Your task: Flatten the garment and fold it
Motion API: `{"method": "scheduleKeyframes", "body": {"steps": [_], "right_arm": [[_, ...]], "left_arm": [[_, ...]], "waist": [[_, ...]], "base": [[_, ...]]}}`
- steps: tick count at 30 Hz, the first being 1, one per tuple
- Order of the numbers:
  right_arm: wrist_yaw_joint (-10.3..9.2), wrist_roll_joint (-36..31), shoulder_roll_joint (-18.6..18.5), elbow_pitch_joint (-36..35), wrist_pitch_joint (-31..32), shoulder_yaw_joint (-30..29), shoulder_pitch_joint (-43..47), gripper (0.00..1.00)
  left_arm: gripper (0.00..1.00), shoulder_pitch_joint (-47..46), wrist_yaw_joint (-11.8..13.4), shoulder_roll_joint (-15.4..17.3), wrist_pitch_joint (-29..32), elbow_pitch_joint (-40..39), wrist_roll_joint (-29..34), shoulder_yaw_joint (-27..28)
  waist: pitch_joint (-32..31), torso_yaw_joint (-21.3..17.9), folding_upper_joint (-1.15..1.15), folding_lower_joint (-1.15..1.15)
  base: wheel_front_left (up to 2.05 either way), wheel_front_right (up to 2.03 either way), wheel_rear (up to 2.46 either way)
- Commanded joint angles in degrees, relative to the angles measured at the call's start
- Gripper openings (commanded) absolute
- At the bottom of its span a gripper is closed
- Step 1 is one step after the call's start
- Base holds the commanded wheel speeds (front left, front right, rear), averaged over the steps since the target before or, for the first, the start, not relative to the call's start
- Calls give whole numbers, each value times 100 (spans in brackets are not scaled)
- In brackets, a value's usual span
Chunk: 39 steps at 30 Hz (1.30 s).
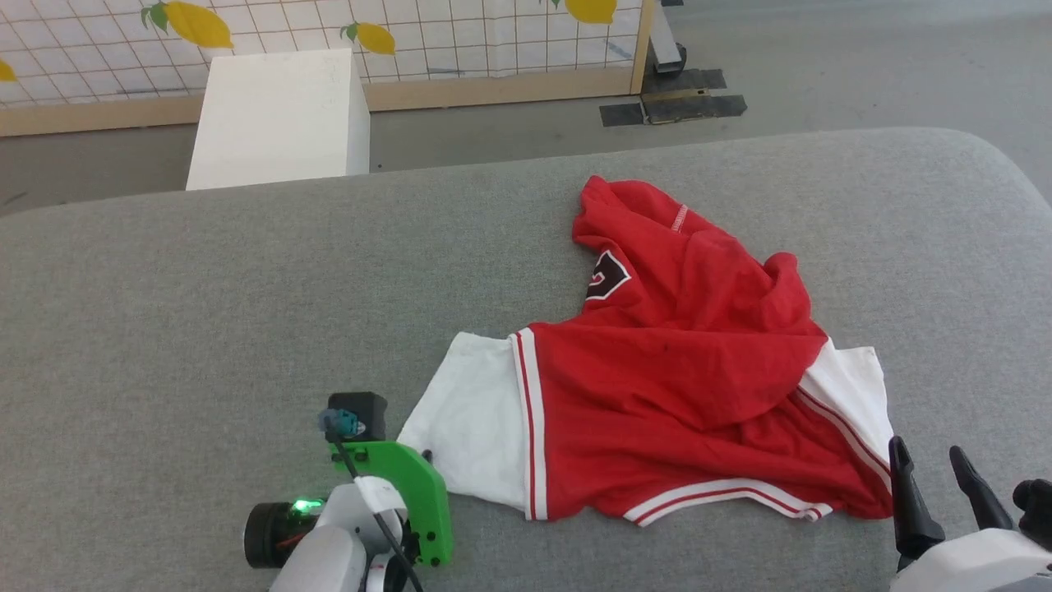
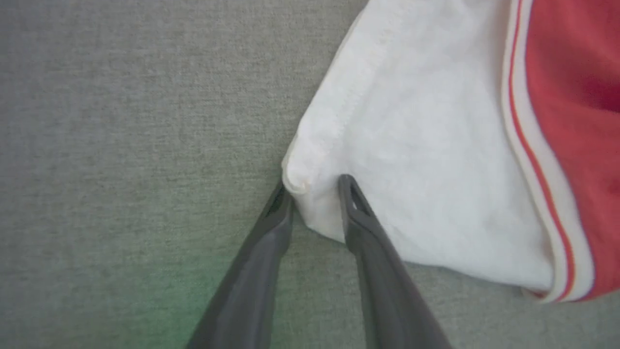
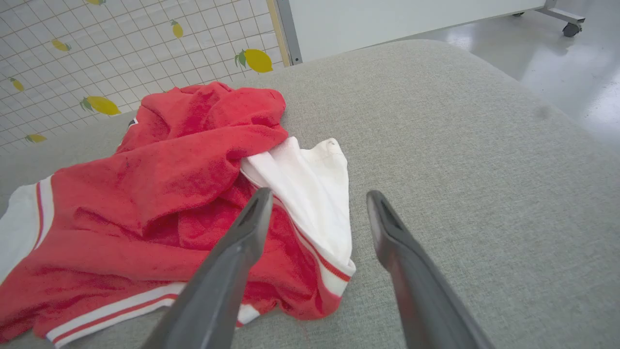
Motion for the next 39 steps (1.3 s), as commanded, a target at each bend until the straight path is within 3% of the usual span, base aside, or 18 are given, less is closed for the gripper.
{"method": "scheduleKeyframes", "body": {"steps": [1, 13, 24, 35, 36, 37, 38, 39], "right_arm": [[-9, -2, -1, -9, -10, 26, -68, 100], [-9, -487, -1, 82, 129, -207, -729, 100], [-9, -466, -1, 1338, 1858, -583, -1400, 100], [-9, -471, -1, 1624, 3205, -185, -1547, 99], [-9, -471, -1, 1610, 3298, -136, -1556, 80], [-9, -423, -1, 1582, 3539, 2, -1616, 14], [-9, -411, -1, 1580, 3580, 43, -1636, 0], [-9, -390, -1, 1581, 3624, 88, -1651, 0]], "left_arm": [[0, 260, -73, -52, 176, 109, -88, -133], [0, 421, 415, 133, -1153, -431, -177, 628], [0, 821, 516, 250, -1303, -589, -456, 968], [0, 776, 417, 218, -1335, -602, -544, 878], [0, 778, 413, 223, -1332, -601, -550, 875], [0, 774, 397, 236, -1330, -602, -563, 859], [0, 769, 393, 240, -1331, -601, -567, 857], [0, 764, 391, 243, -1337, -599, -575, 857]], "waist": [[3, 15, 0, 0], [-8, 331, 0, 0], [25, 800, 0, 0], [117, 875, 0, 0], [120, 863, 0, 0], [139, 831, 0, 0], [144, 822, 0, 0], [145, 812, 0, 0]], "base": [[0, 0, 0], [0, 0, 0], [0, 0, 0], [0, 0, 0], [0, 0, 0], [0, 0, 0], [0, 0, 0], [0, 0, 0]]}}
